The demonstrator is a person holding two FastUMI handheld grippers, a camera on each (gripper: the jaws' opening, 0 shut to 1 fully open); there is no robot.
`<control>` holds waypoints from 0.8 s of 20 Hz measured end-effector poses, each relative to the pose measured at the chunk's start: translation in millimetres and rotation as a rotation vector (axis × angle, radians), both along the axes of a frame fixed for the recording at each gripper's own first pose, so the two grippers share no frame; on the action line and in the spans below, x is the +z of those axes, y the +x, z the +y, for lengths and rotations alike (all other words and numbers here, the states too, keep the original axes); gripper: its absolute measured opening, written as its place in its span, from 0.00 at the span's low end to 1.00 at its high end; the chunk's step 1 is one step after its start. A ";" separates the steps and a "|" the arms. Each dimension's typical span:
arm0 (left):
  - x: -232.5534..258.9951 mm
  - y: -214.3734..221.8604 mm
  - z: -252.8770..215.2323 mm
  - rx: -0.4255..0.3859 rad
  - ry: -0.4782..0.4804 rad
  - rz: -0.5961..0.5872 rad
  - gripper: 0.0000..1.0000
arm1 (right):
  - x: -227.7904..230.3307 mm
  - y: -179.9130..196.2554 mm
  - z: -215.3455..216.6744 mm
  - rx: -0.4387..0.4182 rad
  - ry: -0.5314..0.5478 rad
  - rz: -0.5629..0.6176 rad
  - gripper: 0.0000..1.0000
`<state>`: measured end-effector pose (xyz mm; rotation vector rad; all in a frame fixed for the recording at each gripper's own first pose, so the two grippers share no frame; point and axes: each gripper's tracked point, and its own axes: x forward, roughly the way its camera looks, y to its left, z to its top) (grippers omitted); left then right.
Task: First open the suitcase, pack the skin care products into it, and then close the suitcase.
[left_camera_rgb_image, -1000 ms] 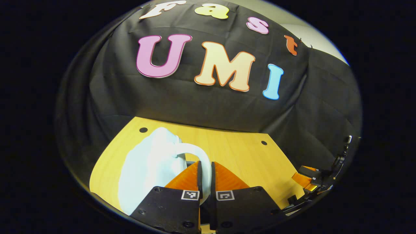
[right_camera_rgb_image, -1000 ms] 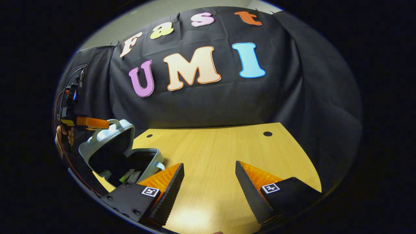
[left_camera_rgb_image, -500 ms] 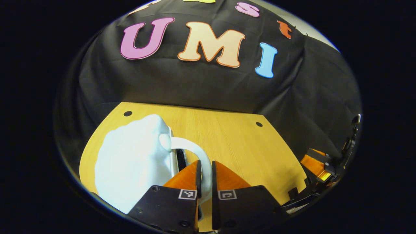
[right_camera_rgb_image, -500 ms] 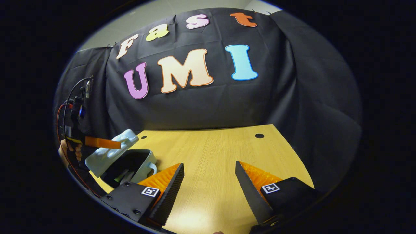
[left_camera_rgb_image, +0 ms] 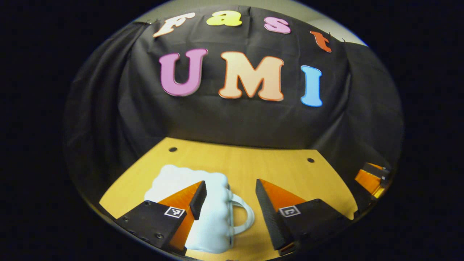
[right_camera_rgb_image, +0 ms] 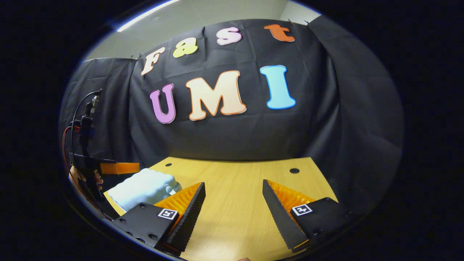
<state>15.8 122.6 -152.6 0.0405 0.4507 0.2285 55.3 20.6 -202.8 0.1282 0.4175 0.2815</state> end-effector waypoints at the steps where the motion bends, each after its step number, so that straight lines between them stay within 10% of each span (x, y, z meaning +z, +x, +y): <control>1: 14.8 -5.4 6.3 0.032 0.040 -0.046 0.84 | 14.2 4.5 5.4 -0.007 0.004 -0.035 0.98; 16: 127.8 2.8 4.0 -0.126 0.189 -0.340 0.95 | 149.2 -15.0 45.8 -0.223 -0.060 -0.323 0.94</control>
